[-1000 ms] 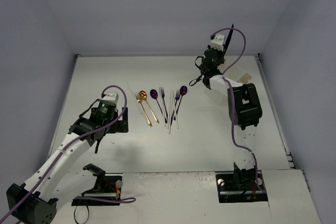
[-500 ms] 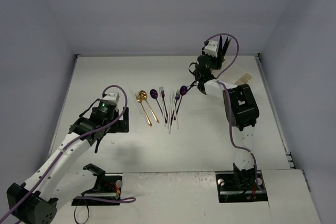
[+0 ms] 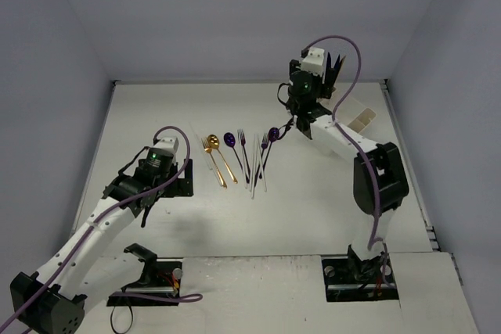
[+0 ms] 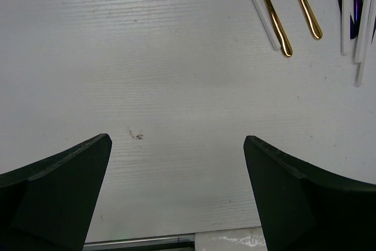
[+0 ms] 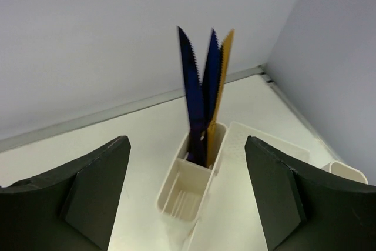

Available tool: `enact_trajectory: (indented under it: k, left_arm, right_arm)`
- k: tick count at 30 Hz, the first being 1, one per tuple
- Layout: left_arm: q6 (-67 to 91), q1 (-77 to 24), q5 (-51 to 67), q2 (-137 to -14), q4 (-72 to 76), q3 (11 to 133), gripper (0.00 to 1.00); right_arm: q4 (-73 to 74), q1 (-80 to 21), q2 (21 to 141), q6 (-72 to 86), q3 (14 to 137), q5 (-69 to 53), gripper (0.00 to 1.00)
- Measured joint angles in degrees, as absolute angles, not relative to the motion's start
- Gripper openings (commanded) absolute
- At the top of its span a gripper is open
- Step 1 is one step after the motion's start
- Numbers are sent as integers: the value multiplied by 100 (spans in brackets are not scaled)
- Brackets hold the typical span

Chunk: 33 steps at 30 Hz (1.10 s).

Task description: Sort the eating utensils into containers

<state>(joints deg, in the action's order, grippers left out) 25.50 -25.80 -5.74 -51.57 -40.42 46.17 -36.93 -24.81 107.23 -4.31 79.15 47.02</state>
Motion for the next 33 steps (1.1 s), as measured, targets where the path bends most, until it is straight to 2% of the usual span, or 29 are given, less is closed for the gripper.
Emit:
enact_trajectory:
  k: [8, 14, 22, 28, 29, 33]
  left_arm:
    - [2550, -2580, -527, -5153, -4039, 4617, 95]
    - [2550, -2580, -473, -5153, -4015, 4617, 95]
    - [2550, -2574, -469, -5188, -4003, 4617, 95]
    - [2550, -2574, -469, -5205, -4003, 4617, 95]
    - [2552, -2574, -469, -5205, -4003, 4617, 95]
    - [2552, -2574, -471, -5200, -4003, 4617, 95]
  right_arm:
    - [-888, -2596, 9236, 1339, 8176, 3339, 74]
    - [334, -2859, 8951, 2534, 7347, 2448, 72]
    - [923, -3249, 9454, 3505, 6871, 1819, 66]
    - [915, -3385, 10285, 3913, 7060, 1740, 59]
    - [928, -3391, 10434, 3960, 7105, 1736, 55]
    - [929, -3422, 10921, 4104, 7370, 1730, 52]
